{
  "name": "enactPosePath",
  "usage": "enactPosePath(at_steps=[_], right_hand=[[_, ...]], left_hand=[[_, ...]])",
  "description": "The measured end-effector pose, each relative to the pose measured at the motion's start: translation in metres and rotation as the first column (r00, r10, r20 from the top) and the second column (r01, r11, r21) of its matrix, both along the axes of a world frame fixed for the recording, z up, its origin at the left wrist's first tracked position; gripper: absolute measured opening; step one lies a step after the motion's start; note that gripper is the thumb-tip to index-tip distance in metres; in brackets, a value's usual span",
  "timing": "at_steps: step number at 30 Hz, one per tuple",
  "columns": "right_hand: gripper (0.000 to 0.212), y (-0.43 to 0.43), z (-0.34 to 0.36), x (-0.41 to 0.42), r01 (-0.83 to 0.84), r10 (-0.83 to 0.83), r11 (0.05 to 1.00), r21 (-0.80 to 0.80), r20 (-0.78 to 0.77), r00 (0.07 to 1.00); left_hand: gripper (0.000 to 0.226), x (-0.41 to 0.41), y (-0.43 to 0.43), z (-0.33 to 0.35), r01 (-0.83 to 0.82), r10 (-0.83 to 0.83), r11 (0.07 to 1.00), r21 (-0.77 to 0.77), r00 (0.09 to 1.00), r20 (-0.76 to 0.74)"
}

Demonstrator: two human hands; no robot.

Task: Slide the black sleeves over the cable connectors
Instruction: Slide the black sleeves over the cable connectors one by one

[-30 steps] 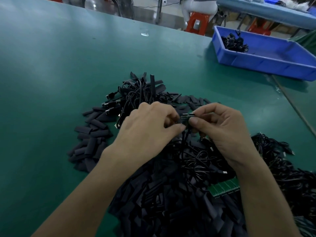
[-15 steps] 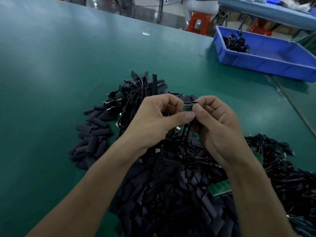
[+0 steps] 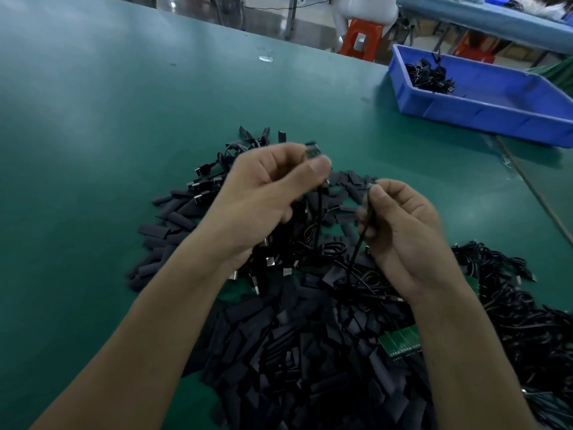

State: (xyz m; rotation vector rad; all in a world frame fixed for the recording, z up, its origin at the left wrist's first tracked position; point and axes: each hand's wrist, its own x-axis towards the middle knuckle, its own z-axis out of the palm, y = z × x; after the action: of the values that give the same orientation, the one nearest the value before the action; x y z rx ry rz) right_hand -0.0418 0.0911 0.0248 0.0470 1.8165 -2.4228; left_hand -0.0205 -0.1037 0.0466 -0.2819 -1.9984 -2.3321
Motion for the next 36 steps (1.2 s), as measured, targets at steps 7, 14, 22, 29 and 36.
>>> enactPosePath(at_steps=[7, 14, 22, 29, 36], right_hand=[[0.009, 0.045, -0.017, -0.013, 0.107, -0.099, 0.238, 0.965, -0.086, 0.991], [0.045, 0.008, -0.012, -0.005, 0.027, 0.207, 0.093, 0.995, -0.046, 0.977], [0.039, -0.015, -0.042, -0.011, -0.101, 0.210, 0.072, 0.992, 0.083, 0.974], [0.015, -0.017, -0.041, -0.016, -0.120, 0.233, 0.153, 0.981, 0.082, 0.969], [0.018, -0.009, -0.029, -0.015, -0.154, 0.213, 0.383, 0.911, 0.075, 0.974]], left_hand=[[0.018, 0.004, -0.017, 0.017, -0.028, 0.072, 0.935, 0.353, 0.991, -0.111], [0.025, 0.009, -0.016, 0.018, -0.011, 0.011, 1.000, -0.026, 1.000, 0.022], [0.030, 0.004, -0.006, 0.009, -0.004, -0.003, 0.933, -0.360, 1.000, -0.019], [0.031, 0.005, -0.010, 0.006, 0.031, -0.024, 0.861, -0.507, 1.000, 0.019], [0.013, 0.002, -0.011, 0.004, 0.019, -0.006, 0.888, -0.459, 1.000, 0.030]])
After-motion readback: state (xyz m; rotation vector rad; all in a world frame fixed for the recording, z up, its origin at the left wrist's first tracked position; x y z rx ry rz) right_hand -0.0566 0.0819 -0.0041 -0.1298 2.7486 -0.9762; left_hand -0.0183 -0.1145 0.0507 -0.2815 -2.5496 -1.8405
